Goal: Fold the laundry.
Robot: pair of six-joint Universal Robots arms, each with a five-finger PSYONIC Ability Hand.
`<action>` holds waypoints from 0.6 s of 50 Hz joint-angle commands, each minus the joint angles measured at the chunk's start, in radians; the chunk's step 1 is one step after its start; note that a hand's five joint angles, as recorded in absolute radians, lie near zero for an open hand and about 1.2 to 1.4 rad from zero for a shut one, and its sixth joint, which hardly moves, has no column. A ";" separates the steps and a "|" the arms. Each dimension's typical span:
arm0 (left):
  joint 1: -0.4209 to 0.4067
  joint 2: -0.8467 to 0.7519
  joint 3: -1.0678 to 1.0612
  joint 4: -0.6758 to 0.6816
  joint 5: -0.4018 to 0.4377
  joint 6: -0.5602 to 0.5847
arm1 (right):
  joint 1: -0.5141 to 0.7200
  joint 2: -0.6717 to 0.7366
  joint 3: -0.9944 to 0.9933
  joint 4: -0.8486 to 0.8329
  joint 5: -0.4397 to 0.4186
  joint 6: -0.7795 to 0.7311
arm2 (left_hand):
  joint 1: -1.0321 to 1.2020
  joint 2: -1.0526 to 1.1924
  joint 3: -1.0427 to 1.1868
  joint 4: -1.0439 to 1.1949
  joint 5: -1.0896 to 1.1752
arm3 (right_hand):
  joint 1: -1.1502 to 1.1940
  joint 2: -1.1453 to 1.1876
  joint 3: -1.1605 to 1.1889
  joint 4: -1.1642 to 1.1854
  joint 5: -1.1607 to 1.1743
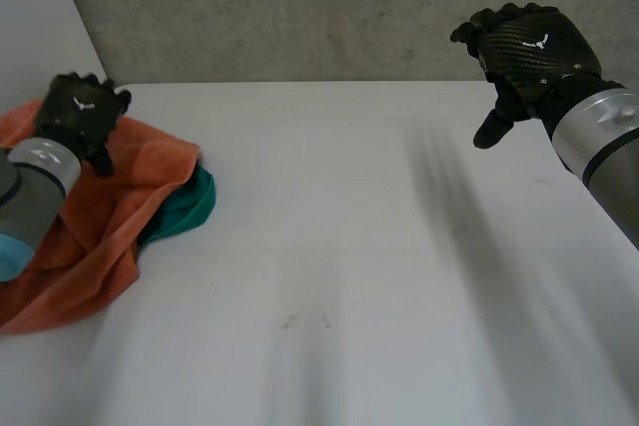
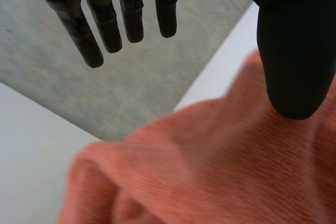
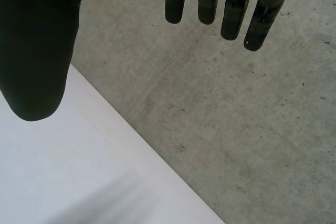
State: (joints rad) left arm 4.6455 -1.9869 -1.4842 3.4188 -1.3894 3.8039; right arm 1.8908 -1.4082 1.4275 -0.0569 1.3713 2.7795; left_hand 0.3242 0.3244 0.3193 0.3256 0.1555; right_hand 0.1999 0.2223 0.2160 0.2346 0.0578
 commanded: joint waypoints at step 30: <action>-0.437 0.186 0.430 0.053 -0.066 -0.228 | -0.015 0.012 -0.019 -0.003 0.009 -0.002 | 1.072 1.072 1.077 1.071 1.066 | -0.025 -0.048 -0.041 -0.060 -0.058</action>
State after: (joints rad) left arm 4.3852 -1.7705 -1.0927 3.4731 -1.4477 3.5934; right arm 1.8805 -1.3924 1.4184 -0.0587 1.3762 2.7782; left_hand 1.1418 1.1949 1.1877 1.1965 0.9568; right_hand 0.1999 0.2223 0.2160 0.2346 0.0578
